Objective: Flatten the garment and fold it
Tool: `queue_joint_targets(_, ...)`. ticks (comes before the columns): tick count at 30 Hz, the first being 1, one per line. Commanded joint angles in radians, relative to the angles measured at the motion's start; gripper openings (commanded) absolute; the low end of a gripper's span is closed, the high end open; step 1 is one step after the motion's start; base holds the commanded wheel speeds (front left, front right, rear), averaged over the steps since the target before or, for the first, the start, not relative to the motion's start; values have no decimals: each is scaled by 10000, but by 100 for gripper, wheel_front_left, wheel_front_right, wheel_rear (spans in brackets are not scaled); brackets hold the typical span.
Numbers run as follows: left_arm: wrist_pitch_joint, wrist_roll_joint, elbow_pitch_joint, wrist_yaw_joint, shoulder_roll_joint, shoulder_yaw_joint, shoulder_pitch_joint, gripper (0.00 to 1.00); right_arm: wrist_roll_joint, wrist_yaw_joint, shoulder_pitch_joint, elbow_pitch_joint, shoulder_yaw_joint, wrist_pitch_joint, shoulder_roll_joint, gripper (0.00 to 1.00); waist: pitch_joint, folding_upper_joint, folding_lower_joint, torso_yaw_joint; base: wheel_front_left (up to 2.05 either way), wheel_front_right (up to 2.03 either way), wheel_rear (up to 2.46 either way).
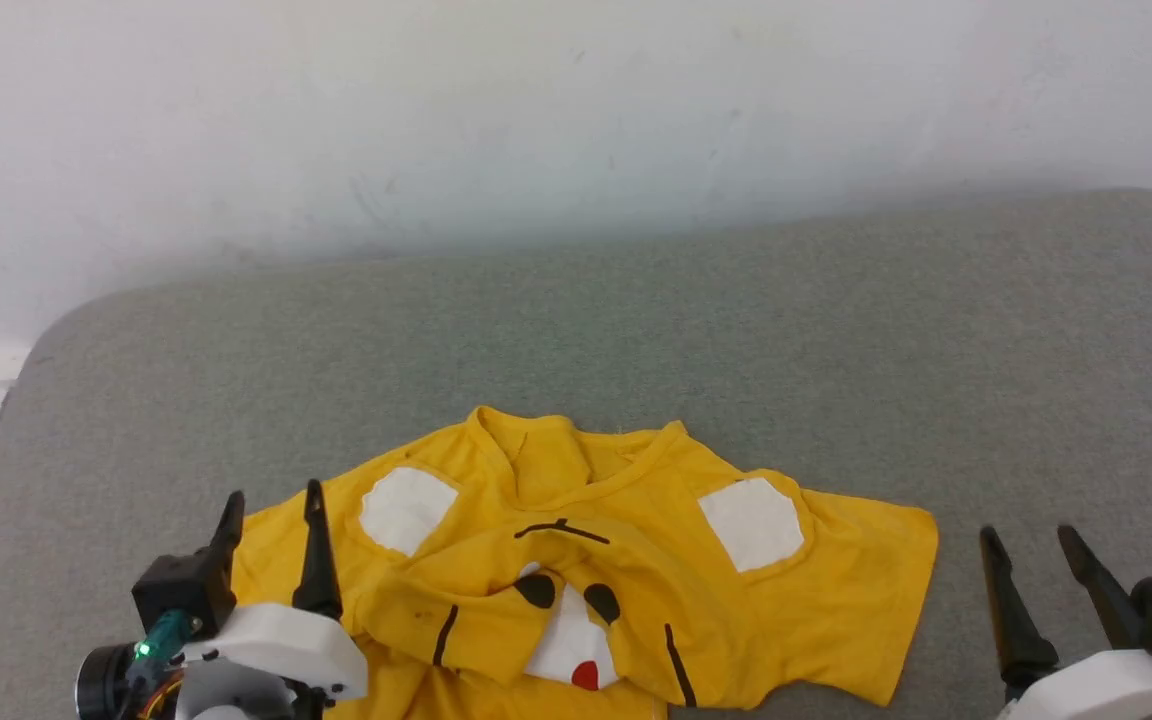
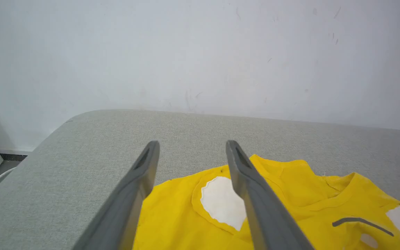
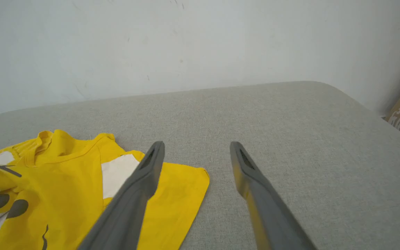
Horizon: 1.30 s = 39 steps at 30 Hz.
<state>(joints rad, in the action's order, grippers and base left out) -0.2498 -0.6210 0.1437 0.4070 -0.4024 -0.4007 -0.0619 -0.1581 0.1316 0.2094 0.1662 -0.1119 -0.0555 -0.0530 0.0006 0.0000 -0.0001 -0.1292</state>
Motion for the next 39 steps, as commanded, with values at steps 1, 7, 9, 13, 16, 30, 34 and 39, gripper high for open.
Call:
queue_joint_targets(1, -97, 345, -288, -284, 35, 35, 178, 100, -51, -9, -23, -352, -171, -208, 28, 100, -127, 0, 1, 182, 0, 0, 0)
queue_joint_targets(7, -116, 1723, -1461, -703, 502, 467, 604, 100, -573, -9, -491, -1700, -927, -1560, 11, 100, -137, 0, 1, 610, 0, 0, 0)
queue_joint_targets(9, -117, 2081, -1752, -850, 728, 741, 793, 100, -836, -9, -943, -2363, -1122, -2050, -128, 100, -46, 0, 1, 770, 0, 0, 0)
queue_joint_targets(13, -118, 2693, -2114, -1184, 1181, 1230, 1031, 100, -1441, -9, -2056, -3618, -1219, -3112, -617, 100, 227, 0, 1, 1130, 0, 0, 0)
queue_joint_targets(16, -118, 2929, -2168, -1358, 1382, 1423, 1097, 100, -1704, -9, -2638, -4170, -1120, -3755, -929, 100, 371, 0, 1, 1264, 0, 0, 0)
queue_joint_targets(30, -119, 3681, -1664, -2566, 2613, 2364, 937, 100, -3527, -9, -4807, -7185, 462, -7384, -2099, 100, 1113, 0, 1, 2001, 0, 0, 0)
queue_joint_targets(34, -120, 3784, -1442, -2798, 2815, 2571, 954, 100, -3960, -9, -4776, -7688, 806, -7787, -2055, 0, 1148, 0, 1, 2034, 0, 0, 0)
queue_joint_targets(39, -120, 3841, -1114, -3063, 2900, 2800, 828, 100, -4336, -9, -4912, -7615, 1238, -7425, -2236, 0, 1070, 0, 1, 1866, 0, 0, 0)
